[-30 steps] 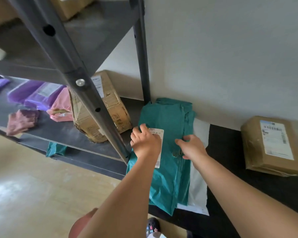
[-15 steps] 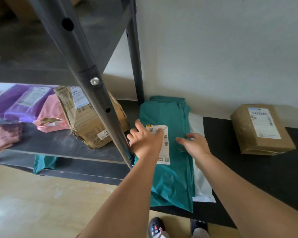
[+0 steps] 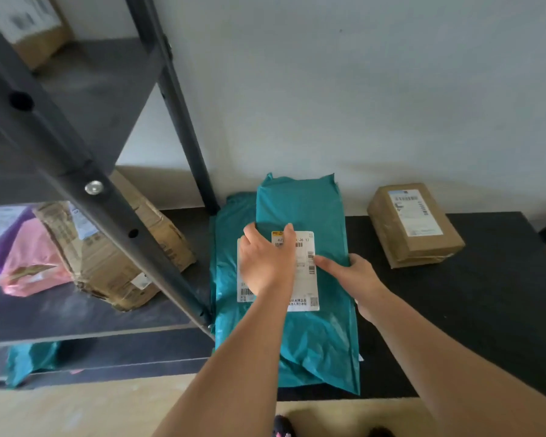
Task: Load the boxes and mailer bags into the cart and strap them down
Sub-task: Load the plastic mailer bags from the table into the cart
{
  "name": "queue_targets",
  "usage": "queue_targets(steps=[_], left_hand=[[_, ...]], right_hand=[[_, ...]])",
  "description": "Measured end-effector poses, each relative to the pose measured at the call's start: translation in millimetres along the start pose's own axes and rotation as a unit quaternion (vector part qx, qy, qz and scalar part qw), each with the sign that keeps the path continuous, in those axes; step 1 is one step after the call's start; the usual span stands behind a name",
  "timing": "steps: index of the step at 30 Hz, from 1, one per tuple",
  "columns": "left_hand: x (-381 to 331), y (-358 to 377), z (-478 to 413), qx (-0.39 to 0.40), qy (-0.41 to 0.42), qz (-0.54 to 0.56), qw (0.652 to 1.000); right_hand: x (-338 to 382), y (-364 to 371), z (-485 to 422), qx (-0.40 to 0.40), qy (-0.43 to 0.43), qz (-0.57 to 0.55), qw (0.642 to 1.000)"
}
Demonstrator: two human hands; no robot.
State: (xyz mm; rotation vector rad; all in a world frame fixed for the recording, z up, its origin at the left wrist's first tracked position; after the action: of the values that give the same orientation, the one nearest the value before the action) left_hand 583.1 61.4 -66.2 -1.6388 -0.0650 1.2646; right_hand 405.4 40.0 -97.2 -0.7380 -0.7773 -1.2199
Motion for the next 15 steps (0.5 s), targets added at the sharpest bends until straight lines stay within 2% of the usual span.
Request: queue_targets(steps=[7, 15], left_hand=[[-50, 46, 50, 0.031, 0.065, 0.031, 0.997], [-119, 119, 156, 0.118, 0.153, 0.056, 0.98]], right_hand=[[-7, -82, 17, -0.067, -0.015, -0.071, 0.995], [-42, -226, 55, -0.148, 0.007, -0.098, 0.984]])
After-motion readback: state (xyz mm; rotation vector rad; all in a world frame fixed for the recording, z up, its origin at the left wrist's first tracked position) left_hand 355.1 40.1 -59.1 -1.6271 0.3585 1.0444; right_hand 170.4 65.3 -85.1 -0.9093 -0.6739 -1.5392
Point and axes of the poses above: each hand's wrist, its own z-axis away from the middle knuckle, its own y-axis out of the palm, x = y × z, the point moved 5 cm from there along -z, towards the middle knuckle, and after that the axes turned 3 degrees about x, right-handed, at the moved point
